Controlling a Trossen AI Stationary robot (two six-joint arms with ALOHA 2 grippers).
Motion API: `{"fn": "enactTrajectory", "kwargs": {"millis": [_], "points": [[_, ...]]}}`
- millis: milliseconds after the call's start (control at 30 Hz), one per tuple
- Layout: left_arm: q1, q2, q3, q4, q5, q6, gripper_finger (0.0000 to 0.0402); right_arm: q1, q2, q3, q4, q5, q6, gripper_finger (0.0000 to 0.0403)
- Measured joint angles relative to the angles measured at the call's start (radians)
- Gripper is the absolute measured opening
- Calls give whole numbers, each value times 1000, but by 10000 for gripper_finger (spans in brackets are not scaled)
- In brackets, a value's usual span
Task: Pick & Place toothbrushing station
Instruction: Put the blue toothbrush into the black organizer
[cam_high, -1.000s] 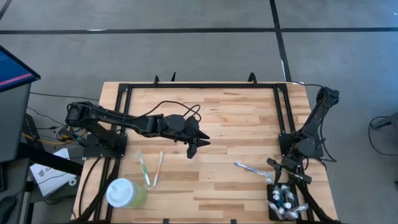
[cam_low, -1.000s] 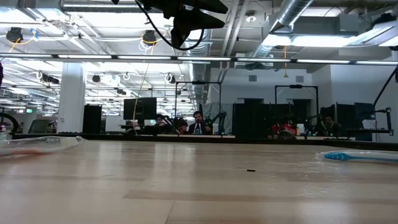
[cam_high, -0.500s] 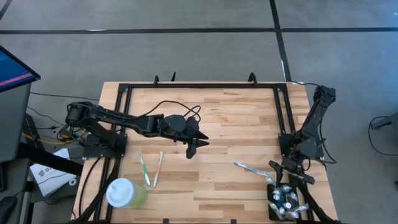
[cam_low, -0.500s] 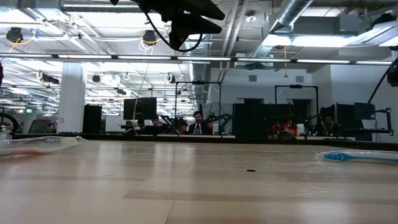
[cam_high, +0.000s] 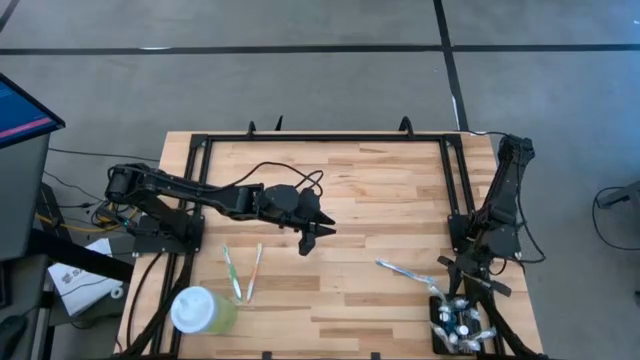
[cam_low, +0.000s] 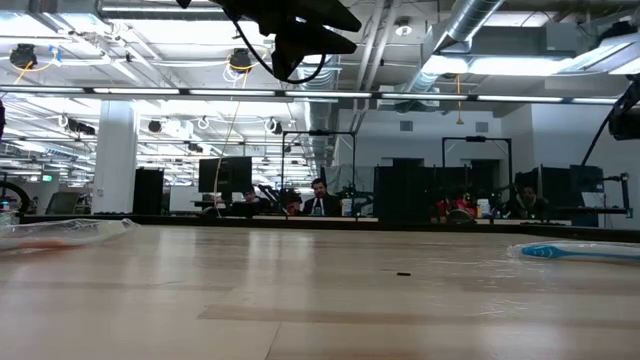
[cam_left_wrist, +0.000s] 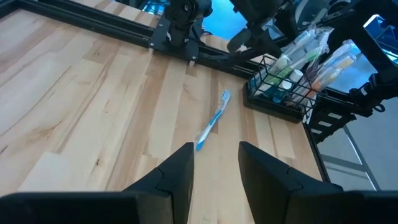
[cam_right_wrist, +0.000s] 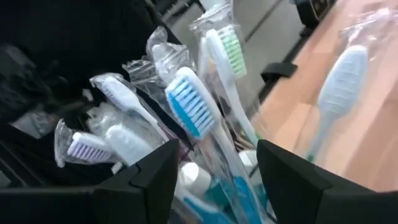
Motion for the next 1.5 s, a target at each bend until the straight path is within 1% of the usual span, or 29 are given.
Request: {"fn": "enactTrajectory", "kwargs": {"millis": [233,467,700,800,867,967,1033,1133,1167,1267,1400,1500], "points": [[-1,0,0,0,0,0,121,3,0,114,-244,1,71,210],[-1,0,0,2,0,-6,121,3,0,212,-468,1,163,199],[-1,0,0,11,-3,-114,121,2,0,337,-700,19,250,181],[-1,0,0,16,-13,-142,121,2,0,395,-755,42,263,169],[-1,0,0,22,-24,-156,121,2,0,425,-742,54,260,157],[-3,0,0,42,-35,-166,121,2,0,451,-611,55,233,126],[-7,0,1,57,-49,-167,121,0,0,455,-490,68,247,93],[-8,0,1,67,-61,-166,121,0,23,455,-383,114,371,27],[-8,0,1,74,-61,-166,121,0,39,455,-359,129,406,14],[-8,0,1,98,-61,-191,121,0,108,455,-297,166,527,15],[-8,0,1,128,-79,-256,121,2,212,453,-250,161,656,3],[-9,0,1,155,-79,-279,121,4,279,453,-226,151,748,4]]}}
